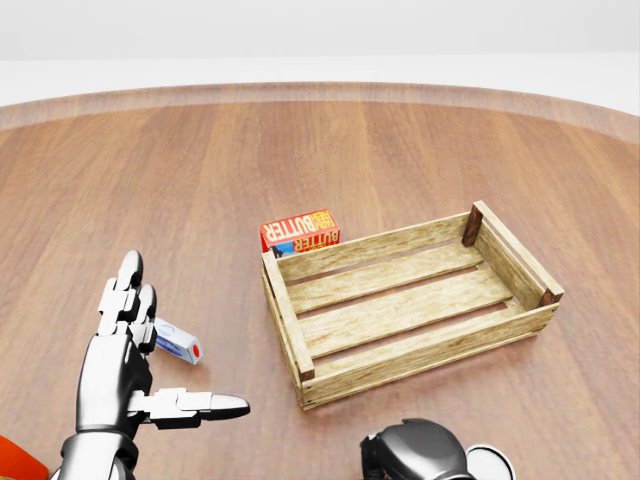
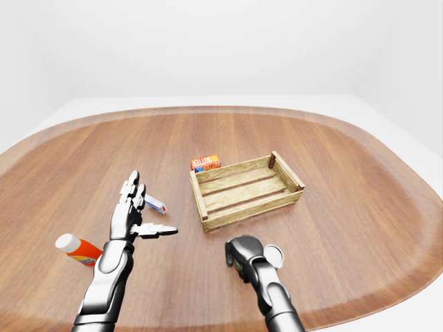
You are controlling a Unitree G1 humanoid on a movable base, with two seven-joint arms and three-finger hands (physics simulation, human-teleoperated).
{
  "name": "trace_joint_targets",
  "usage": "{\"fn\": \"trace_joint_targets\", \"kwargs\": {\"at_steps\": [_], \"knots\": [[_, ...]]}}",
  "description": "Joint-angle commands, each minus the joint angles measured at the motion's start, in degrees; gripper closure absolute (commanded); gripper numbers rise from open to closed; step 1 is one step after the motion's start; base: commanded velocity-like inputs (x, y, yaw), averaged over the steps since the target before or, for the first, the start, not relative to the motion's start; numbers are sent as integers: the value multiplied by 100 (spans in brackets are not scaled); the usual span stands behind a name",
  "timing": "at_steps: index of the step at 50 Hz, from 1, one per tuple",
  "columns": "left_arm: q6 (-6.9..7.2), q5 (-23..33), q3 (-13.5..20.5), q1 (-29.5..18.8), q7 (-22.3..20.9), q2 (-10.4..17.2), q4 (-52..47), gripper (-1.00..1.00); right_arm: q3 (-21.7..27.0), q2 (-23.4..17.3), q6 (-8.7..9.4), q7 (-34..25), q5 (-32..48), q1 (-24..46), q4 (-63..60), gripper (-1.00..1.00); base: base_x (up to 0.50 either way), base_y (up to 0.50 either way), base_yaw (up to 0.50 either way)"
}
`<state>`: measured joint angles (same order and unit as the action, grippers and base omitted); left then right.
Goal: Pick up the tomato sauce, and put it in the wooden tray.
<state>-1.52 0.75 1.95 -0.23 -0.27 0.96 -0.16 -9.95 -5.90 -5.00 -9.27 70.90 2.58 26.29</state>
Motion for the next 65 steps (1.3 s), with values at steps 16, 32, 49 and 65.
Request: {"fn": "trace_joint_targets", "kwargs": {"at_steps": [16,32,49,65], "knots": [[-12,13,-9,4,8,-3,8,-100,21,-23,0,126,-162,53,156,100,0,0,0],[15,24,-14,6,11,-5,-17,-100,-25,12,0,-55,-120,-121,-322,100,0,0,0],[-2,15,-2,-15,8,2,26,-100,-166,99,0,-534,-54,-486,-1435,100,0,0,0],[-19,21,3,-14,4,5,46,-100,-222,134,0,-816,-30,-652,-2292,100,0,0,0]]}}
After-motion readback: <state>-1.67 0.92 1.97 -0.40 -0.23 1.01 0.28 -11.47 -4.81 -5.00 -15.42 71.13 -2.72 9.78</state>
